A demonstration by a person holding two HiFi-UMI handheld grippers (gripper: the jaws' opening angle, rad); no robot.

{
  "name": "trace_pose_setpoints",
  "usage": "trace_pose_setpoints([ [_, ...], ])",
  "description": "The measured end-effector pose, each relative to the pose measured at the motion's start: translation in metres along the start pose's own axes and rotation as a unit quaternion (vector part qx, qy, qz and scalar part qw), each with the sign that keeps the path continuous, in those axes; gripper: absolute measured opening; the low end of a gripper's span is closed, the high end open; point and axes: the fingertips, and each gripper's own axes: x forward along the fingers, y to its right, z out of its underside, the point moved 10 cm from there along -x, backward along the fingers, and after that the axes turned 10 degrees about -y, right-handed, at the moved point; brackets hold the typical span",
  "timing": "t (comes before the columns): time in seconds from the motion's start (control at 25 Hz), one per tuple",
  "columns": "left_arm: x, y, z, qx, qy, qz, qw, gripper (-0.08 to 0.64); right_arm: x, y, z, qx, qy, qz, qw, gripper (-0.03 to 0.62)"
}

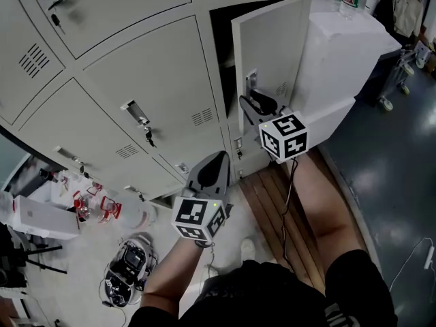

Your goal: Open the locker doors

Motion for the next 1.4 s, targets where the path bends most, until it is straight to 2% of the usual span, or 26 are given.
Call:
trace_pose_setpoints([
  [0.2, 0.004, 0.012, -0.004, 0.013, -0.005, 0.021, 0.9997, -0.002, -0.024, 0.009, 0.007, -0.008, 0.004, -0.032, 0.999, 0.110],
  [0.6, 0.002, 0.030, -0.008, 0.030, -0.011, 0.067, 0.9973, -0.002, -0.069, 0.019, 0.021, -0.003, 0.011, -0.026, 1.000, 0.114],
  [0.92, 0.000, 0.040, -0.005, 0.036, -0.017, 0.096, 0.9946, -0.002, -0.106, 0.024, 0.032, 0.000, 0.019, 0.031, 0.999, 0.106],
  [1.2, 0.001, 0.052, -0.002, 0.037, -0.018, 0.124, 0.9914, -0.002, -0.136, 0.029, 0.042, 0.027, 0.026, 0.104, 0.994, 0.141],
  [1.32, 0.001, 0.053, 0.001, 0.036, -0.021, 0.132, 0.9903, -0.002, -0.140, 0.025, 0.049, 0.061, 0.035, 0.115, 0.991, 0.207],
  [1.4, 0.001, 0.053, 0.003, 0.035, -0.024, 0.137, 0.9897, -0.002, -0.139, 0.022, 0.053, 0.062, 0.028, 0.132, 0.989, 0.215],
])
